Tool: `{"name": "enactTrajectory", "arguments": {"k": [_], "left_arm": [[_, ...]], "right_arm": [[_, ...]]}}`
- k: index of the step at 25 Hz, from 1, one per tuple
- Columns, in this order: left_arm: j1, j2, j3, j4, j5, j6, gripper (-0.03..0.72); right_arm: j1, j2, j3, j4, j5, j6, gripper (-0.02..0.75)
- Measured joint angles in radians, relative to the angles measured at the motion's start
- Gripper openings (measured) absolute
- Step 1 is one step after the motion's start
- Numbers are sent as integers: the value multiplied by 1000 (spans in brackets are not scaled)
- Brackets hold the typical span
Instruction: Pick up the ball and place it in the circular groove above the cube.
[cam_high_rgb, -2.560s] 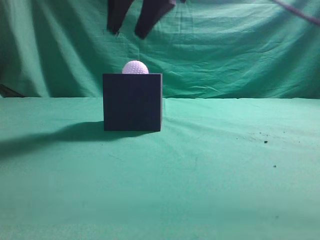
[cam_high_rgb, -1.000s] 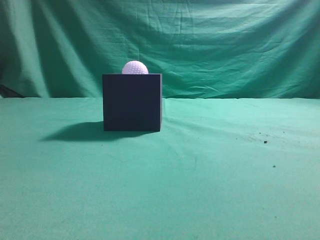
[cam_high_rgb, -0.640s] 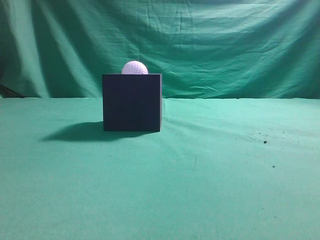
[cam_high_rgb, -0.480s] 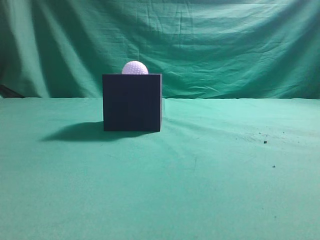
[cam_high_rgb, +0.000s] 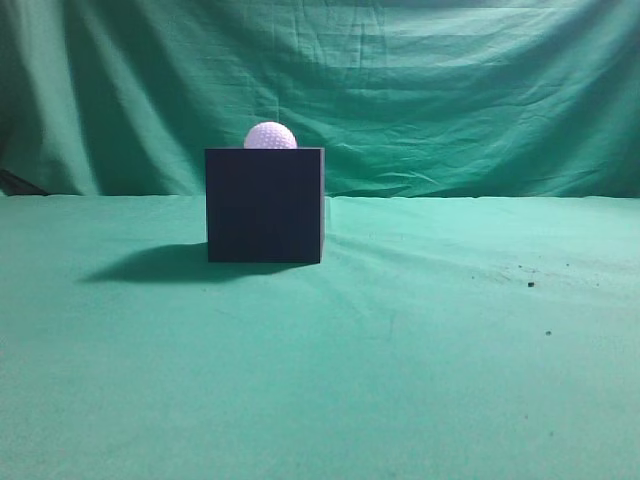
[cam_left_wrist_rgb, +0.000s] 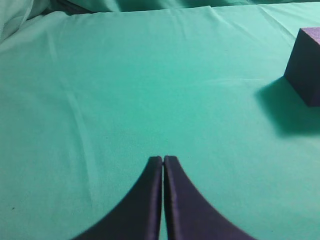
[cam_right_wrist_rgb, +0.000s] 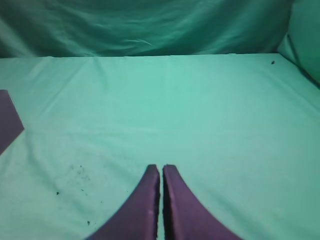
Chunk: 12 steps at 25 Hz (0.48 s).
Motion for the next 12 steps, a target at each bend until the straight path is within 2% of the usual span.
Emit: {"name": "enactTrajectory", "arguments": {"k": [4,12], "left_arm": [[0,0,0,0,0,0,0],[0,0,0,0,0,0,0]], "right_arm": [[-10,-15,61,0,-13,0,0],[-14,-15,64,2,7,0,0]]}}
